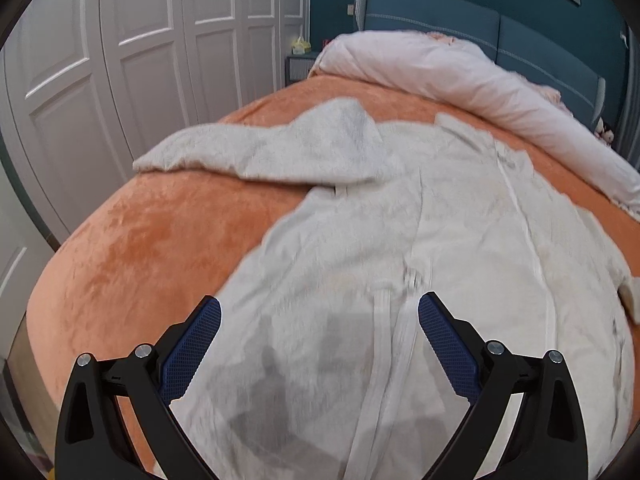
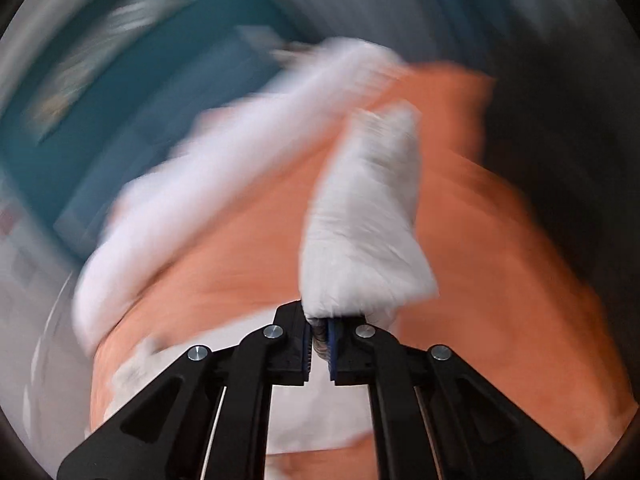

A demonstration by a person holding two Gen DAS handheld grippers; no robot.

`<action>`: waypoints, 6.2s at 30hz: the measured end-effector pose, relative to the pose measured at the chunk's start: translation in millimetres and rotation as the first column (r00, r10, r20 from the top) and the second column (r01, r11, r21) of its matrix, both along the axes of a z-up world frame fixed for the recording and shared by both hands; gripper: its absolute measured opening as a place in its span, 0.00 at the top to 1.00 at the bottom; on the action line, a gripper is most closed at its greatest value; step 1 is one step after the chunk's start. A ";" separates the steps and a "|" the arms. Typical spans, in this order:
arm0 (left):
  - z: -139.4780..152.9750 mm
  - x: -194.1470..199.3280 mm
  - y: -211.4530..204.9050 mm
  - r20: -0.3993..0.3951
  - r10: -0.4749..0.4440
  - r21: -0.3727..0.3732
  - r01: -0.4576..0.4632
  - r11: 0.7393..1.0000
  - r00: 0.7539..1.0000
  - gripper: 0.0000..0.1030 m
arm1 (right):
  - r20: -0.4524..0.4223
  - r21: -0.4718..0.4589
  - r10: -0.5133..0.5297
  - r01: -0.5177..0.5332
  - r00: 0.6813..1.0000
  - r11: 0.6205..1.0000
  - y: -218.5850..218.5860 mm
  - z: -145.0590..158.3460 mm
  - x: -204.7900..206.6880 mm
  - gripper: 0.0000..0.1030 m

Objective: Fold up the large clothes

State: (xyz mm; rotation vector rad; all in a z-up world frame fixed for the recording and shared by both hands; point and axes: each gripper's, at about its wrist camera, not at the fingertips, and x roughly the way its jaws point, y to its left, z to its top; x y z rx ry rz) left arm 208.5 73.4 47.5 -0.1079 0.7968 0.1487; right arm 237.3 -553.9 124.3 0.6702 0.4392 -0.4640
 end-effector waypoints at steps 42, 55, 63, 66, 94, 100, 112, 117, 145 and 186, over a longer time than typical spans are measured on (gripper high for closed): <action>-28.8 218.0 -99.3 -0.104 -0.285 -0.192 0.262 0.946 0.953 0.95 | -0.276 -0.068 0.473 -0.507 0.837 0.859 160.7 -71.1 92.2 0.95; -88.9 205.4 -96.0 -0.048 -0.261 -0.187 0.248 0.951 0.964 0.84 | -0.421 -0.127 0.395 -0.484 0.817 0.866 162.4 -131.7 100.4 1.00; -86.2 201.1 -82.3 -0.046 -0.255 -0.265 0.235 0.935 0.966 0.83 | -0.447 -0.130 0.388 -0.488 0.806 0.863 167.7 -131.9 115.3 1.00; -64.2 182.3 -51.2 -0.057 -0.227 -0.356 0.193 0.914 0.972 0.70 | -0.515 -0.220 0.300 -0.462 0.803 0.859 189.5 -101.5 106.8 0.94; -15.5 203.5 299.3 -0.032 0.299 -0.578 -0.262 0.773 0.954 1.00 | -0.410 -0.233 0.544 -0.660 0.732 0.714 350.8 -127.5 59.7 0.70; 123.0 214.1 165.8 0.238 -0.015 -0.411 0.115 0.904 0.971 1.00 | -0.388 -0.216 0.555 -0.658 0.736 0.722 346.6 -128.2 59.0 0.70; 108.6 164.2 -201.5 0.128 -0.582 -0.337 0.587 0.736 0.803 0.80 | -0.318 -0.132 0.573 -0.634 0.756 0.762 329.2 -116.2 45.5 0.66; 45.6 147.4 -237.6 -0.056 -0.606 -0.370 0.547 0.750 0.793 0.63 | -0.211 -0.048 0.587 -0.608 0.782 0.793 288.8 -91.4 -5.2 0.45; 15.6 202.5 -24.0 -0.017 -0.231 -0.153 0.226 0.962 0.973 0.35 | 0.059 0.074 0.632 -0.635 0.773 0.769 214.5 -3.3 102.9 0.97; -81.0 277.5 -56.5 -0.062 -0.186 -0.014 0.185 0.983 0.981 0.37 | -0.362 -0.125 0.556 -0.630 0.748 0.767 237.2 -130.0 163.5 0.93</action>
